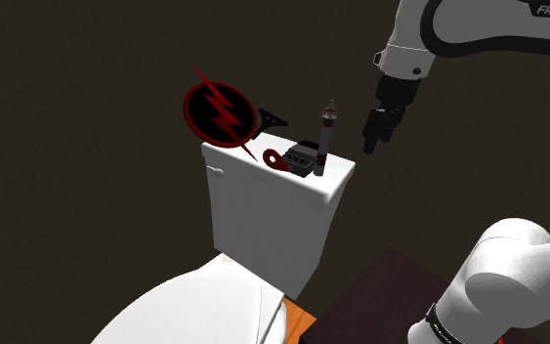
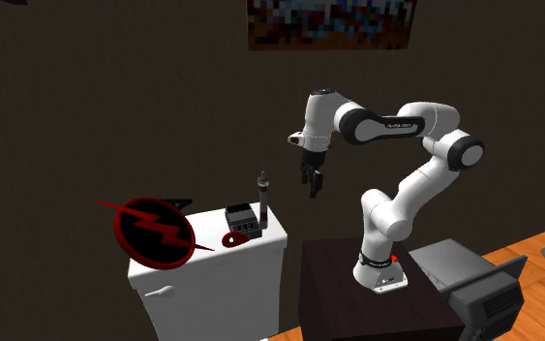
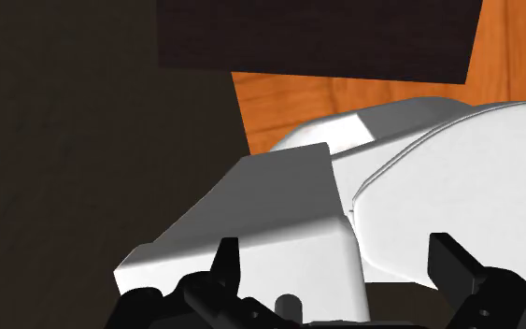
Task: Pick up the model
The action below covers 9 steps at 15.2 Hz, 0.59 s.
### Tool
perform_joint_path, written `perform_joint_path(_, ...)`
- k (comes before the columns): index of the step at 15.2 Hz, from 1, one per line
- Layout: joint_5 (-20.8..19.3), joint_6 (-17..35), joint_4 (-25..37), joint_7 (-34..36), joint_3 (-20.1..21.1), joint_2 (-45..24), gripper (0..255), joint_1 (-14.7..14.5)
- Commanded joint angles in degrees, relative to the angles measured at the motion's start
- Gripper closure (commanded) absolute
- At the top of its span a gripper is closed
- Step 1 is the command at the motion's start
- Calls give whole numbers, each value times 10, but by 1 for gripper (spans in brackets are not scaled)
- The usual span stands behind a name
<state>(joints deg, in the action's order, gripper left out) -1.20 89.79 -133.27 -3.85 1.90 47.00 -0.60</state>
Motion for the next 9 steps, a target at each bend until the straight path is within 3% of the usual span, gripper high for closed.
perform_joint_path(1, 0, 0, 0, 0, 0, 0, 0, 0)
perform_joint_path(9, 71, 94, 104, -1, -53, -124, 0, -1)
